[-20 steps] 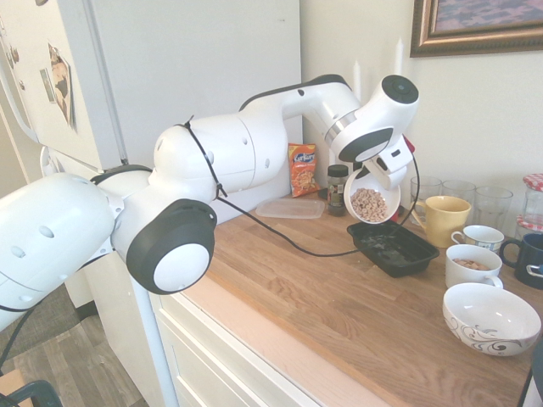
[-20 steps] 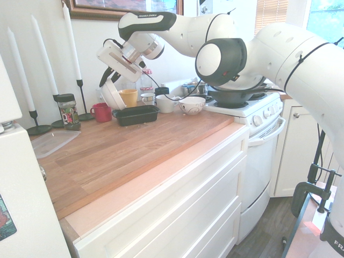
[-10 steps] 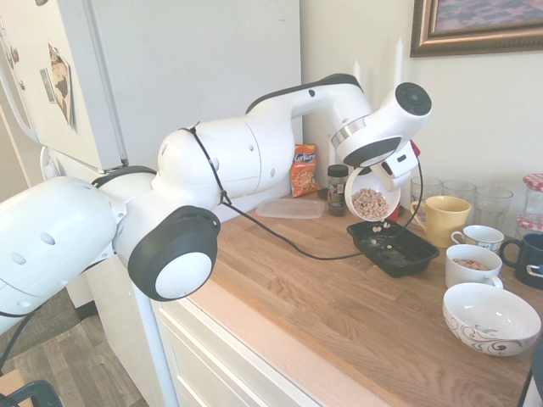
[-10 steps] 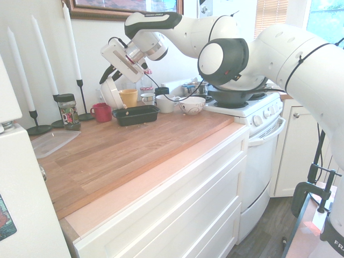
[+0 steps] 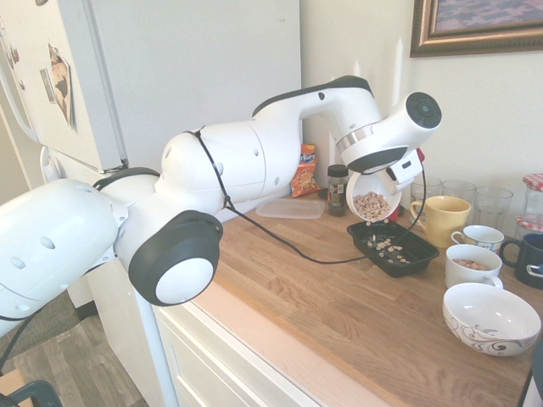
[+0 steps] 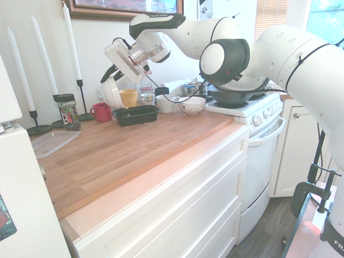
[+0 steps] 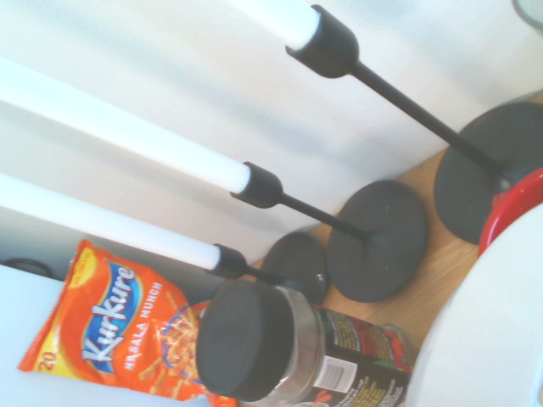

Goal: Put the cereal into the box

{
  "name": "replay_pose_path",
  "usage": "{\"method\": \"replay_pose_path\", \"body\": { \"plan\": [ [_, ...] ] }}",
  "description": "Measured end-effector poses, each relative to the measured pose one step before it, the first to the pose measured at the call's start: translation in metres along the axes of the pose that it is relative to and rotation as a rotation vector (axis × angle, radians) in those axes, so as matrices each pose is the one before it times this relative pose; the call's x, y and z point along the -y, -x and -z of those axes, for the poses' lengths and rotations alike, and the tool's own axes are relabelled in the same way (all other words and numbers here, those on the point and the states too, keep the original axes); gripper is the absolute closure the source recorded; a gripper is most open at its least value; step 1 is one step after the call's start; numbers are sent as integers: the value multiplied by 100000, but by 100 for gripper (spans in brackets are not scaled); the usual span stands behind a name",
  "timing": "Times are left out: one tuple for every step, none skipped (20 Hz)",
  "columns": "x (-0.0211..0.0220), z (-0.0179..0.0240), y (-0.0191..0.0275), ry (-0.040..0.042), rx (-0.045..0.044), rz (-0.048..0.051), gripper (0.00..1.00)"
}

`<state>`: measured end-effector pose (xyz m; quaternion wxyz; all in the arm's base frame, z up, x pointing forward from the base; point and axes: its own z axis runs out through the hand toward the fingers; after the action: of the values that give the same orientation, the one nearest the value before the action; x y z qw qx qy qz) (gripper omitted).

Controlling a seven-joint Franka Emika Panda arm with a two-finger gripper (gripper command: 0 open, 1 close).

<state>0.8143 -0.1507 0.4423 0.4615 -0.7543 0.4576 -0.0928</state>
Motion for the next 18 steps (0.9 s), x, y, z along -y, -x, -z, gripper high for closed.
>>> {"method": "replay_pose_path", "body": {
  "plan": [
    [-32, 125, -109, -599, 248, 74, 100],
    [-20, 145, -109, -581, 187, -100, 100],
    [-12, 145, -101, -638, 247, -180, 100],
    [-19, 171, -122, -785, 287, -125, 100],
    [-26, 165, -125, -1002, 527, -88, 100],
    [-57, 145, -138, -827, 428, -107, 100],
    [-112, 135, -177, -901, 540, -236, 100],
    [-158, 31, -150, -757, 666, -303, 100],
    [-228, -17, -177, -556, 629, -369, 100],
    [-288, -36, -216, -253, 369, -153, 100],
    [-236, -15, -204, -476, 238, -132, 100],
    [-196, -47, -174, -771, 162, -361, 100],
    [-202, -30, -186, -927, 280, -177, 100],
    [-243, -70, -172, -639, 366, -151, 100],
    [-195, -94, -123, -877, 482, -78, 100],
    [-190, -63, -150, -1411, 559, -319, 100],
    [-250, -78, -162, -1104, 622, -285, 100],
    [-218, -52, -140, -933, 566, -32, 100]
  ]
}}
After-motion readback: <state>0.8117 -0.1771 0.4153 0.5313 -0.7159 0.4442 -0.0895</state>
